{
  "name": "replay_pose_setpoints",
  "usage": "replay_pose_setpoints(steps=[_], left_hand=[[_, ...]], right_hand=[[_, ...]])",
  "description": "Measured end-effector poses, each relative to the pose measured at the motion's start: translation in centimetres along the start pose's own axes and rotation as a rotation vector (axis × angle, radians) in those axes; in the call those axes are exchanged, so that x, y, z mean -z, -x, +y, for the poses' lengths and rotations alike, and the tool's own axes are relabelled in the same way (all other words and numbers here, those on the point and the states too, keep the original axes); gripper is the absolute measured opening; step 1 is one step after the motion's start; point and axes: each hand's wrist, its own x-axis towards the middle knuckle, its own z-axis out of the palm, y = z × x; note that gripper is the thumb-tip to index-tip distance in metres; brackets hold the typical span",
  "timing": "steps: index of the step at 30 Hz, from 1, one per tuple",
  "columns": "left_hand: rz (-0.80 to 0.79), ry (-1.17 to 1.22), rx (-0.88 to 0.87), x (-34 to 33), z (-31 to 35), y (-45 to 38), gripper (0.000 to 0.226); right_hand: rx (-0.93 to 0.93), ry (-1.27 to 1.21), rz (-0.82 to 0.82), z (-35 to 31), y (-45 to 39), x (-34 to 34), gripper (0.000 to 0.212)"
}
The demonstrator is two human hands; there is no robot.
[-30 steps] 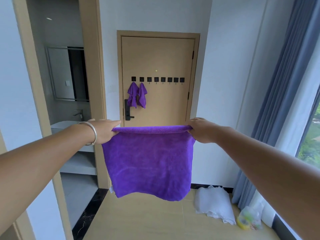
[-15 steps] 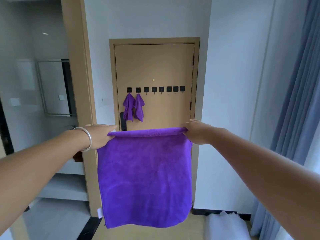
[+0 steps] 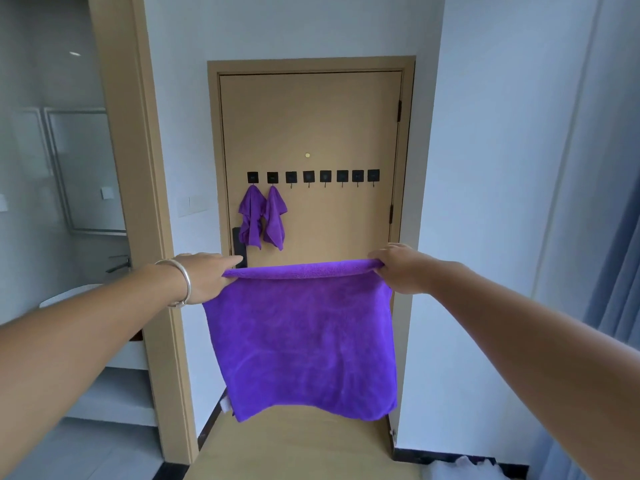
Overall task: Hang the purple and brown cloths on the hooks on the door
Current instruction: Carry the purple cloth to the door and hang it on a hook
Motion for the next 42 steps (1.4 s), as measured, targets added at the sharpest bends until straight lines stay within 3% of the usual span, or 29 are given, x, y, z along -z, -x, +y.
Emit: replay_pose_setpoints(steps=[5, 10, 25, 36, 42], left_hand=[[0.017, 0.014, -0.07, -2.3, -2.7, -8.0, 0.021], [0.053, 0.039, -0.071, -3.7, -6.9, -16.9, 0.042], [0.05, 0.075, -0.099, -8.4, -16.8, -37.9, 0.04], [0.017, 0.066, -0.035, -10.2, -19.0, -52.7, 0.044], [0.055, 0.1, 0.017, -9.6, -19.9, -61.1, 0.033]], right_hand=[[-0.024, 0.033, -0.022, 1.5, -8.0, -2.4, 0.024], [-0.046, 0.039, 0.006, 2.0, -17.9, -3.6, 0.026], [-0.069, 0.042, 0.0, 3.3, -40.4, -8.5, 0.027], [-0.009, -0.017, 0.066, 9.3, -58.8, -12.2, 0.023], [0.022, -0.067, 0.122, 12.5, -68.2, -12.6, 0.023]])
